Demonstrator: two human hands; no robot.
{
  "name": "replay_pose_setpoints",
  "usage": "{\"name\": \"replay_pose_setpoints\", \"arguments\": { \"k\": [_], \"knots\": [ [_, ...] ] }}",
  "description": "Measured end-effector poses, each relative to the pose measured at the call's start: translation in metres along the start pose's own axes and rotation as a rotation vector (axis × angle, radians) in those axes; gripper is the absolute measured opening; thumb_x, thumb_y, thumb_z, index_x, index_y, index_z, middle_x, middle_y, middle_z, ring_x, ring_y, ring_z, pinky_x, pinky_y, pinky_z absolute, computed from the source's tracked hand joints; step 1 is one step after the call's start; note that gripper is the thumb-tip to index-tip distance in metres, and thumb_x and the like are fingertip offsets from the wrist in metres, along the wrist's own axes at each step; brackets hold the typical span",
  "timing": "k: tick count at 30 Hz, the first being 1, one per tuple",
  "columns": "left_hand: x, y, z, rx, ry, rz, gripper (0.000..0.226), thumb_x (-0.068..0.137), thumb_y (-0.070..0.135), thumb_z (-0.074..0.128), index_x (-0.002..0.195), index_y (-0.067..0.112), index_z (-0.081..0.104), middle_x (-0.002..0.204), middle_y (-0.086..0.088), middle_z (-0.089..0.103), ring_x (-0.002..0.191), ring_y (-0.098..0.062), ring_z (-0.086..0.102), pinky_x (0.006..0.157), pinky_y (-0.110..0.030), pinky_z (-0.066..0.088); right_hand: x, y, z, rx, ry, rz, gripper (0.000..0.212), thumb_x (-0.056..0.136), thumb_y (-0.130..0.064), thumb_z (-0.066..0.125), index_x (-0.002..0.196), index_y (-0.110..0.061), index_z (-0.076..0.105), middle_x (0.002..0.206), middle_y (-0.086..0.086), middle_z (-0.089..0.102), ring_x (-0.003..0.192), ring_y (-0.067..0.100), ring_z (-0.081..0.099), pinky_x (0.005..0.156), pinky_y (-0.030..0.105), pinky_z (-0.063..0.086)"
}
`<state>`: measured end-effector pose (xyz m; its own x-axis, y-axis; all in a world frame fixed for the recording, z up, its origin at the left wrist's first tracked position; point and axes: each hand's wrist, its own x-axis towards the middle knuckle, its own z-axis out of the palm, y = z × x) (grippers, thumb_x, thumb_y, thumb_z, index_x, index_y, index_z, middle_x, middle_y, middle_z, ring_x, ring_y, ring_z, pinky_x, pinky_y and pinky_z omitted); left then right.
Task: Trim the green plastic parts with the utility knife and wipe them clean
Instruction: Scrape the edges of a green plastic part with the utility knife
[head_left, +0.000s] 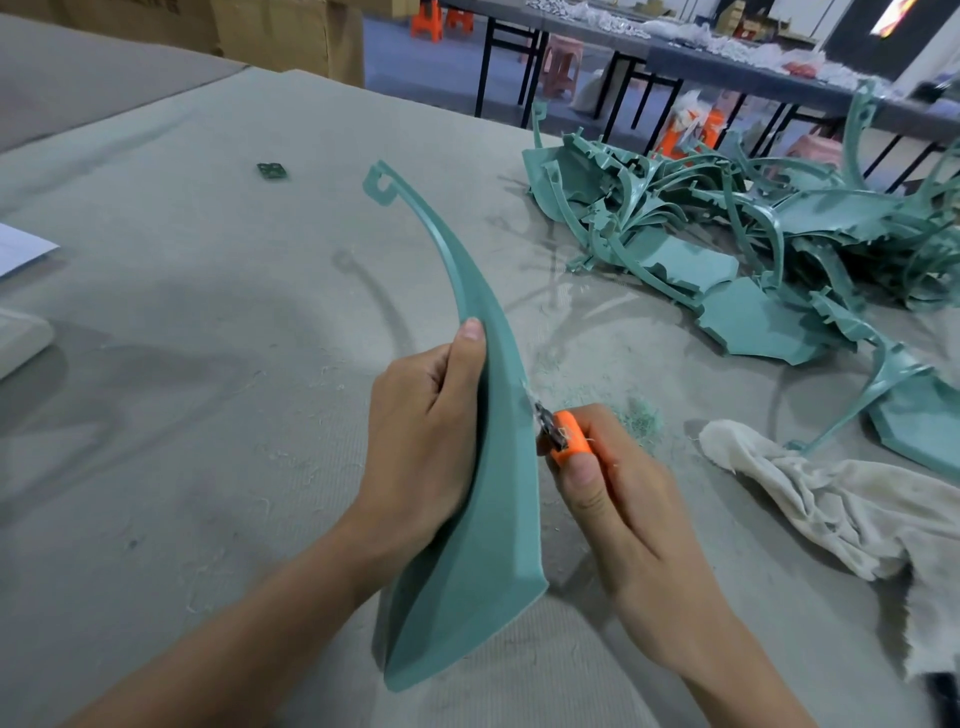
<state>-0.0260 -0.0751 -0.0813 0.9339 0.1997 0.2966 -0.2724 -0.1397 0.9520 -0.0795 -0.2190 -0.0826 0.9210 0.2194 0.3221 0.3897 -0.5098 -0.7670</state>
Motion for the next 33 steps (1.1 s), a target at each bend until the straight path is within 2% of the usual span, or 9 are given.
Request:
{"name": "replay_pose_setpoints", "arguments": {
  "k": [5,8,11,14,17,19,22,27,33],
  "knots": [
    [-0.004,-0.002,0.002,-0.049,-0.027,-0.016,0.058,0.098,0.042,0.041,0.046,0.017,0.046,0.036,0.013,0.038,0.035,-0.003,0.033,0.039,-0.013,0.026,0.0,-0.001,0.003,0.088,-0.001,0.009,0.033,0.1,-0.058,0.034,0.083,-0.032,0.045,0.074,-0.013,0.043,0.067,0.011,0.042,0.063,0.032,0.033],
    [-0.006,0.001,0.002,-0.074,-0.052,-0.008,0.066,0.104,0.032,0.04,0.039,0.029,0.053,0.034,0.015,0.041,0.032,-0.001,0.038,0.038,-0.008,0.027,-0.001,0.0,0.004,0.078,0.008,0.017,0.034,0.1,-0.056,0.034,0.085,-0.028,0.047,0.074,-0.013,0.043,0.068,0.013,0.042,0.064,0.032,0.032],
    [-0.007,0.002,0.002,-0.056,-0.078,0.013,0.068,0.104,0.029,0.04,0.037,0.031,0.051,0.034,0.015,0.039,0.032,0.0,0.036,0.039,-0.008,0.026,-0.001,0.0,0.006,0.027,0.042,0.017,0.03,0.1,-0.056,0.034,0.088,-0.032,0.047,0.074,-0.015,0.045,0.068,0.01,0.044,0.064,0.028,0.031],
    [-0.011,0.006,0.004,0.009,-0.102,0.051,0.06,0.1,0.036,0.04,0.04,0.029,0.044,0.036,0.013,0.033,0.035,-0.002,0.029,0.04,-0.016,0.023,0.004,0.001,0.003,-0.02,0.144,0.029,0.029,0.099,-0.058,0.033,0.086,-0.035,0.045,0.072,-0.017,0.045,0.067,0.007,0.044,0.062,0.019,0.031],
    [-0.006,0.007,0.0,0.034,-0.031,0.025,0.054,0.096,0.044,0.041,0.048,0.021,0.03,0.041,0.01,0.025,0.04,-0.006,0.021,0.041,-0.023,0.019,0.003,0.001,0.0,0.11,0.233,0.001,0.047,0.099,-0.065,0.03,0.086,-0.023,0.047,0.071,-0.007,0.042,0.064,0.014,0.04,0.059,0.035,0.035],
    [-0.002,0.006,-0.004,0.039,0.0,0.019,0.054,0.096,0.044,0.041,0.048,0.022,0.03,0.041,0.009,0.025,0.04,-0.006,0.021,0.041,-0.024,0.018,0.0,-0.001,0.001,0.196,0.202,-0.031,0.045,0.099,-0.065,0.03,0.085,-0.026,0.047,0.068,-0.005,0.039,0.061,0.014,0.037,0.055,0.038,0.033],
    [0.0,0.007,-0.006,0.022,-0.002,0.029,0.058,0.098,0.042,0.04,0.045,0.023,0.031,0.039,0.011,0.027,0.038,-0.005,0.023,0.04,-0.023,0.02,-0.001,-0.003,0.007,0.166,0.097,-0.034,0.035,0.1,-0.063,0.028,0.084,-0.036,0.043,0.069,-0.014,0.041,0.062,0.007,0.039,0.06,0.028,0.031],
    [-0.001,0.007,-0.005,-0.015,0.001,0.057,0.063,0.102,0.034,0.04,0.039,0.028,0.039,0.034,0.013,0.033,0.033,-0.003,0.03,0.038,-0.013,0.022,-0.002,-0.002,0.009,0.124,0.032,-0.036,0.044,0.1,-0.064,0.027,0.087,-0.026,0.048,0.075,-0.012,0.044,0.068,0.013,0.044,0.065,0.028,0.031],
    [-0.005,0.006,-0.003,-0.03,-0.012,0.055,0.065,0.103,0.032,0.039,0.039,0.028,0.042,0.034,0.013,0.034,0.032,-0.003,0.032,0.038,-0.011,0.023,-0.003,-0.002,0.011,0.153,0.02,0.0,0.05,0.099,-0.063,0.029,0.087,-0.019,0.047,0.077,-0.007,0.044,0.071,0.02,0.044,0.064,0.043,0.038]
  ]
}}
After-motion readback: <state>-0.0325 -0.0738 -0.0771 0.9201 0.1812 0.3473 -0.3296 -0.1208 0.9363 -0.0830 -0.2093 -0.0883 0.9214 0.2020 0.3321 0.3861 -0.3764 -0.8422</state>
